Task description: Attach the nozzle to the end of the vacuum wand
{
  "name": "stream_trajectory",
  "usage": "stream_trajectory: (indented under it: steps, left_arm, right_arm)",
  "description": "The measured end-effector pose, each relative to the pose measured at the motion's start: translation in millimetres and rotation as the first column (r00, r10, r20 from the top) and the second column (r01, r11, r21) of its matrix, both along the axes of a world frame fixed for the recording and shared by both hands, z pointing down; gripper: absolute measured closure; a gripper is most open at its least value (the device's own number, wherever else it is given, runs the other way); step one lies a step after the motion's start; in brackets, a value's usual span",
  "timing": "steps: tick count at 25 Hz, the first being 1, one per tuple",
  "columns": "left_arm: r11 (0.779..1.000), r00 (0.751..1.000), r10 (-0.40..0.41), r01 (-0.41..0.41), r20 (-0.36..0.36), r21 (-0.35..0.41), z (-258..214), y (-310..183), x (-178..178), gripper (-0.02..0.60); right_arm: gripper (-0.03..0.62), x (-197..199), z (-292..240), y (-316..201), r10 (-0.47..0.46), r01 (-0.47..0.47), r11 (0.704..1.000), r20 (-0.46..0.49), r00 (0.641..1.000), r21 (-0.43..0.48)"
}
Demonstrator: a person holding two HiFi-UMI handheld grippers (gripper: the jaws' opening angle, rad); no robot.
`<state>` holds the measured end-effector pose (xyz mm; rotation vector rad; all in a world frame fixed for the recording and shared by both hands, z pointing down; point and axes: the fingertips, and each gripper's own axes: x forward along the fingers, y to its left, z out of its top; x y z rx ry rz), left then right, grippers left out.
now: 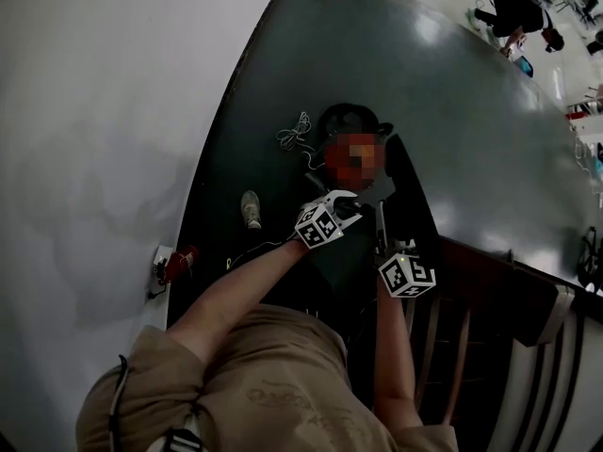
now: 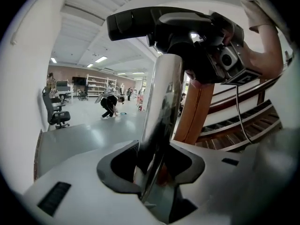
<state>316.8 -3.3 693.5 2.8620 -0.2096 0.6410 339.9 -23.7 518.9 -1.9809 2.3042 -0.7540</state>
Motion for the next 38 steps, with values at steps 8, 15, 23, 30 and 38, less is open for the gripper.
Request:
stream_trajectory:
  steps: [8, 15, 23, 30, 38]
  left_arm:
    - [0.997, 0.997, 0.076, -0.076, 0.006, 0.006, 0, 17, 23, 0.42]
    - [0.995, 0.995, 0.1, -0.1, 0.01, 0.01, 1, 22, 30, 0.42]
    - [0.992, 0.992, 0.125, -0.125, 0.013, 0.017, 2, 18, 37, 0.425]
    - [0.977, 0.977, 0.212, -0.213, 0.025, 0.017, 4, 31, 43, 0.43]
    - [0.978, 0.978, 0.211, -0.211, -0.009, -0.006, 5, 36, 42, 0.428]
  right_arm:
    - [0.404, 15, 18, 6, 0.074, -0.075, 0.997, -0.097, 0.993, -0.013]
    - [0.405, 7, 12, 10, 0.107, -0.1, 0.994, -0.29, 0.951, 0.039]
    - [0.411, 5, 12, 10, 0.129, -0.103, 0.99, -0.357, 0.925, 0.092]
    - [0.418, 12, 32, 8, 0.16, -0.158, 0.987, -0.356, 0.921, 0.034]
    - [0.424, 9, 38, 15, 0.175, -0.164, 0.984, -0.234, 0.956, 0.066]
